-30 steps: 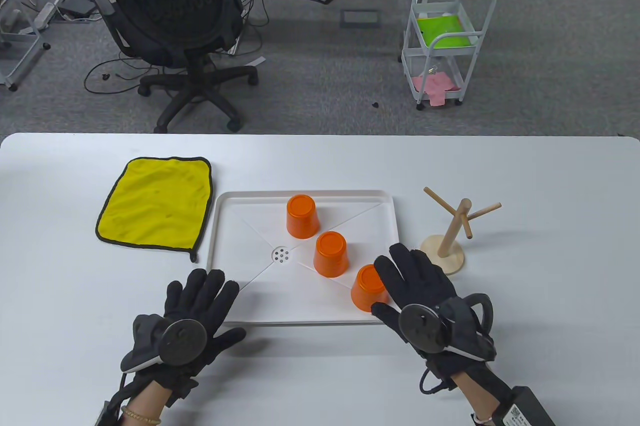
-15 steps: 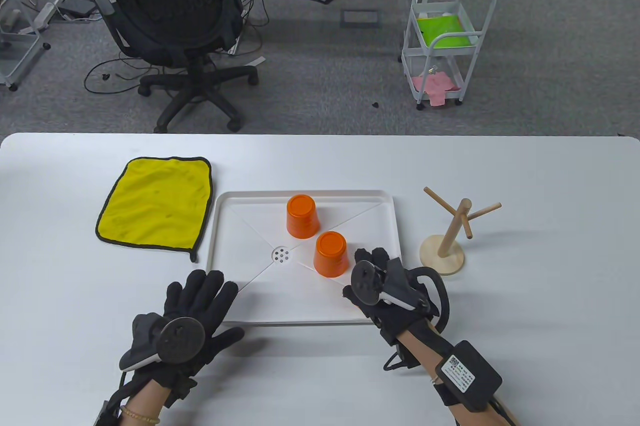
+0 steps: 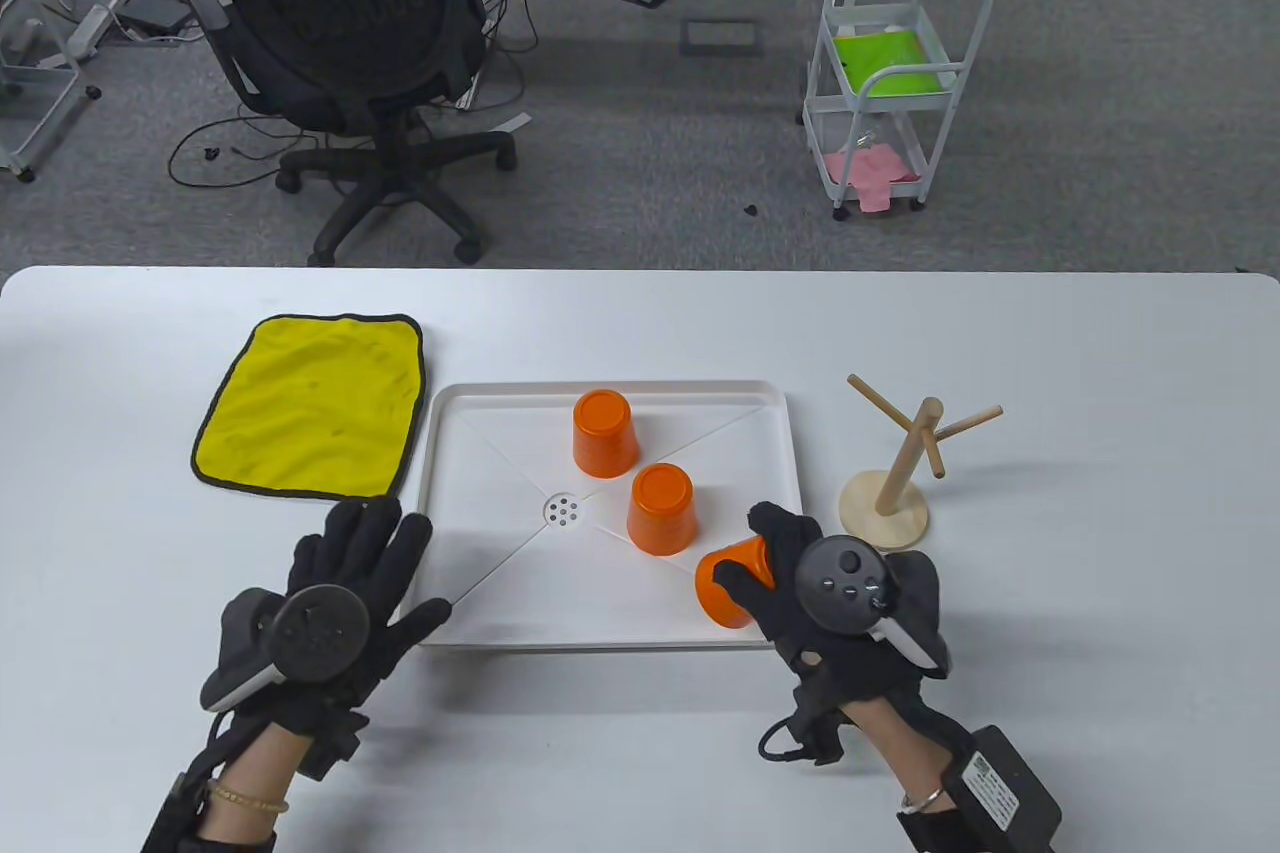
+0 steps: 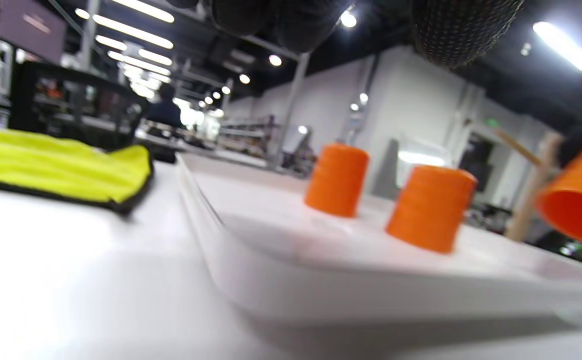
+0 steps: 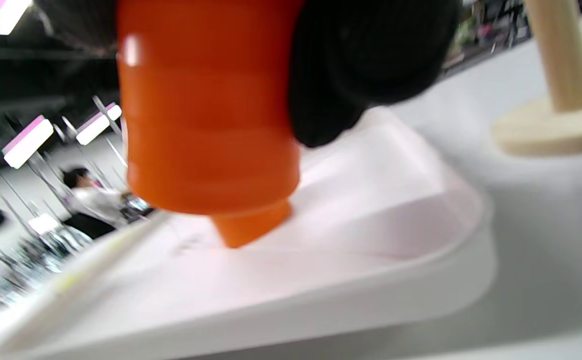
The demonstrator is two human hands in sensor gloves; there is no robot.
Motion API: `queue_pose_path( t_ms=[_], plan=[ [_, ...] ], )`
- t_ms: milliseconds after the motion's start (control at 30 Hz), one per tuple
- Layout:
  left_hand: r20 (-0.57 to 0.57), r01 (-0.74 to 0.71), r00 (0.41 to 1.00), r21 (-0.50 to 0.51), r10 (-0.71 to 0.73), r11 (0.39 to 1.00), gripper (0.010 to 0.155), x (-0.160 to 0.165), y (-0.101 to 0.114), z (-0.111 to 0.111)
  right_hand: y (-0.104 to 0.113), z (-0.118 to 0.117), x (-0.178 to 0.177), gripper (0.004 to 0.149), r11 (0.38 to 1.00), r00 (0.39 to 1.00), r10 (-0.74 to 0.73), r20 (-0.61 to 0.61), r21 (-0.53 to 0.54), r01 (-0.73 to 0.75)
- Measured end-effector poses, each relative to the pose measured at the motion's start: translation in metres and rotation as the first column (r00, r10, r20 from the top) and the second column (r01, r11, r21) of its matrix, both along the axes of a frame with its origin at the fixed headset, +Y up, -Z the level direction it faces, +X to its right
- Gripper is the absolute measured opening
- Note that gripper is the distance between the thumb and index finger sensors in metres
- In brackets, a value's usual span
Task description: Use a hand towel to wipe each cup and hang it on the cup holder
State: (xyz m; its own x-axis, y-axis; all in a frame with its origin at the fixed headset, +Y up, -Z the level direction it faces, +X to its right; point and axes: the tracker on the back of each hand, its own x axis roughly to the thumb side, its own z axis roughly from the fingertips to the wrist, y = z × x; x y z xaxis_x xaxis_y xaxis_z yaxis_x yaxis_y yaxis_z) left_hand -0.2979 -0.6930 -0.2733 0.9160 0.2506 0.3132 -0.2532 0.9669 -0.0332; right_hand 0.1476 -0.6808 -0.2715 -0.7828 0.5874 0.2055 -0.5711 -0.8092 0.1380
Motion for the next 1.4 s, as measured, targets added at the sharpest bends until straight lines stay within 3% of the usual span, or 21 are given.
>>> queue_pose_path(
  t_ms=[133, 300, 500, 767, 867, 1067, 1267, 1400],
  plan=[
    [-0.109, 0.048, 0.993, -0.007, -0.048, 0.999, 0.077, -0.02, 0.016, -0.035, 0.001, 0.02, 0.02, 0.074, 0.967, 0.968, -0.246, -0.057, -0.09, 0.24],
    [-0.258, 0.03, 0.963, -0.168, -0.074, 0.985, 0.076, -0.04, 0.014, -0.091, -0.007, 0.041, 0.036, 0.074, 0.916, 0.919, -0.389, -0.073, -0.141, 0.376],
    [-0.393, -0.025, 0.907, -0.409, -0.151, 0.912, 0.076, -0.048, -0.024, -0.139, -0.018, 0.047, 0.041, 0.074, 0.911, 0.915, -0.399, -0.061, -0.139, 0.388],
    [-0.418, -0.097, 0.878, -0.632, -0.233, 0.769, 0.08, -0.047, -0.077, -0.16, -0.022, 0.049, 0.04, 0.074, 0.928, 0.931, -0.36, -0.064, -0.127, 0.351],
    [-0.439, -0.135, 0.877, -0.614, -0.194, 0.778, 0.079, -0.046, -0.08, -0.16, -0.023, 0.048, 0.039, 0.074, 0.929, 0.932, -0.355, -0.067, -0.132, 0.345],
    [-0.402, 0.123, 0.837, -0.523, -0.371, 0.843, 0.065, -0.038, -0.07, -0.158, -0.025, 0.048, 0.038, 0.074, 0.929, 0.933, -0.351, -0.076, -0.153, 0.336],
    [-0.462, 0.297, 0.757, -0.385, -0.461, 0.874, 0.043, -0.034, -0.061, -0.154, -0.026, 0.046, 0.037, 0.074, 0.929, 0.933, -0.35, -0.081, -0.16, 0.335],
    [-0.51, 0.222, 0.771, -0.347, -0.382, 0.911, 0.039, -0.044, -0.051, -0.147, -0.021, 0.046, 0.036, 0.074, 0.927, 0.93, -0.356, -0.09, -0.156, 0.34]
  ],
)
